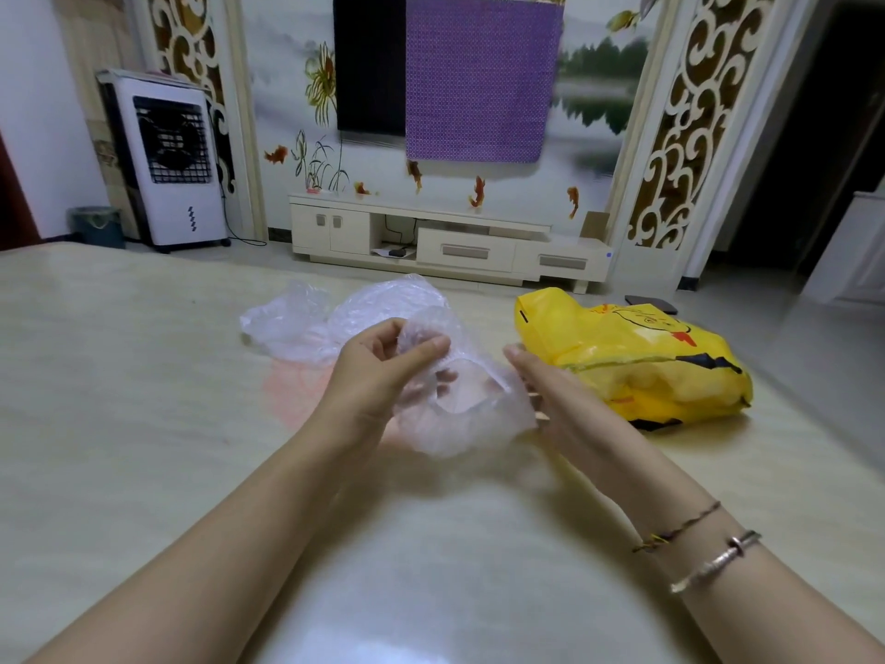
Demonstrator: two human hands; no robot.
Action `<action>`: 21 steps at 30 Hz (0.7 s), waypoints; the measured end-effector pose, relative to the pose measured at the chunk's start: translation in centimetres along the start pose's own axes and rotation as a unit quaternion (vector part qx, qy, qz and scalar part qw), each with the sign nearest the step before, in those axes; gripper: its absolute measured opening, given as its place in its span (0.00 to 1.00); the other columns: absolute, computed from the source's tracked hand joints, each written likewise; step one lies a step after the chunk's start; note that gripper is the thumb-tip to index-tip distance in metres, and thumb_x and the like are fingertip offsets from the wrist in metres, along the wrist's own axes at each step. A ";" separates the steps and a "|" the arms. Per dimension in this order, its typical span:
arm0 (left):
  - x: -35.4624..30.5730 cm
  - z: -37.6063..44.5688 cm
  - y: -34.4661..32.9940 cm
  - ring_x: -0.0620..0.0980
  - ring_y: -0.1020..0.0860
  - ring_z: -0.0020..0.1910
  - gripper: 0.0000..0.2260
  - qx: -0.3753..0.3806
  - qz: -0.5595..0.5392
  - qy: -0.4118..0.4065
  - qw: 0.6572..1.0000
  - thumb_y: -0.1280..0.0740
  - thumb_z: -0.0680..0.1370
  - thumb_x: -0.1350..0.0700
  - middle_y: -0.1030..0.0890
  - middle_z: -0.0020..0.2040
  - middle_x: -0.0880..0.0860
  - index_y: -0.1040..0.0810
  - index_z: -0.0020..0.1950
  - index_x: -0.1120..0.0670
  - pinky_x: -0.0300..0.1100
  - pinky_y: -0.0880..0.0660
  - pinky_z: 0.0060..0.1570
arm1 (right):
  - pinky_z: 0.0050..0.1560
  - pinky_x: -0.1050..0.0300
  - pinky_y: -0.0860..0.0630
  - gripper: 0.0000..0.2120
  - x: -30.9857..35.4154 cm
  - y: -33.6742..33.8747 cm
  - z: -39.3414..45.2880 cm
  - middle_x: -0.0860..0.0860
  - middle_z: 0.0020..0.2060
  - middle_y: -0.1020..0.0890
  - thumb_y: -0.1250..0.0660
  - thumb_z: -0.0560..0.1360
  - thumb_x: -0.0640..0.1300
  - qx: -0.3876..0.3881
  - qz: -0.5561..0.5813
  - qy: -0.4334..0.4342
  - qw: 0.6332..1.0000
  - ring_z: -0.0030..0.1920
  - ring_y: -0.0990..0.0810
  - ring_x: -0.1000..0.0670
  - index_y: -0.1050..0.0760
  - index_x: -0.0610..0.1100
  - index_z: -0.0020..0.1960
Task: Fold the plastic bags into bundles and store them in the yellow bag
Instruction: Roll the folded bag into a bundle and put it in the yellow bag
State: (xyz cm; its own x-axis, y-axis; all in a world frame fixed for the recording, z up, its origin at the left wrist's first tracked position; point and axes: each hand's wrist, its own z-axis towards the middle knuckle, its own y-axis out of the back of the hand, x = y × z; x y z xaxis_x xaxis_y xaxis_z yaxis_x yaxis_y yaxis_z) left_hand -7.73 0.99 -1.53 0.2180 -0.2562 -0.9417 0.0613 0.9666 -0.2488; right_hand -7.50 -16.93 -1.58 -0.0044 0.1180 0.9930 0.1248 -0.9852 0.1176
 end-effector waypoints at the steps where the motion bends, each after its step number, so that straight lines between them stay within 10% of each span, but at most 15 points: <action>1: -0.1 0.0 0.0 0.50 0.18 0.34 0.05 -0.010 -0.010 -0.008 1.000 0.29 0.74 0.64 0.20 0.37 0.53 0.23 0.47 0.61 0.41 0.21 0.38 | 0.46 0.56 0.25 0.15 -0.1 -0.3 0.0 0.47 0.44 0.19 0.37 0.79 0.51 -0.003 0.007 -0.014 1.000 0.44 0.20 0.50 0.21 0.40 0.53; 6: 0.4 0.2 0.6 0.48 0.24 0.34 0.11 -0.061 0.051 -0.029 0.996 0.26 0.72 0.63 0.27 0.36 0.54 0.28 0.40 0.59 0.40 0.22 0.33 | 0.41 0.52 0.24 0.04 -0.9 -0.8 0.6 0.36 0.48 0.18 0.37 0.79 0.40 -0.088 0.046 -0.023 0.995 0.42 0.21 0.45 0.28 0.42 0.45; 12: 1.0 0.8 1.6 0.41 0.32 0.18 0.16 -0.119 0.258 -0.025 0.958 0.30 0.76 0.55 0.32 0.29 0.51 0.34 0.37 0.57 0.35 0.33 0.22 | 0.19 0.67 0.38 0.04 -1.3 0.5 1.8 0.53 0.28 0.26 0.34 0.77 0.45 -0.184 -0.109 0.031 0.976 0.22 0.31 0.56 0.25 0.44 0.47; 21: 1.9 -0.3 2.9 0.52 0.26 0.43 0.16 -0.081 0.625 -0.020 0.776 0.36 0.77 0.43 0.27 0.45 0.49 0.35 0.51 0.53 0.45 0.32 0.36 | 0.45 0.52 0.26 0.08 -2.2 0.7 0.6 0.50 0.45 0.20 0.39 0.79 0.45 -0.120 -0.428 0.131 0.886 0.45 0.23 0.50 0.29 0.45 0.57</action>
State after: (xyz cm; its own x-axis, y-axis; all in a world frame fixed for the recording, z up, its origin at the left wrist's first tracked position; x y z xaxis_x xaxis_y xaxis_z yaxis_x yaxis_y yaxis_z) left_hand -7.40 3.32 -4.12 0.0391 0.8855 -0.4630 -0.3454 0.4468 0.8253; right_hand -6.81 -17.77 -3.69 -0.2286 0.8332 0.5034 -0.2505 -0.5501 0.7967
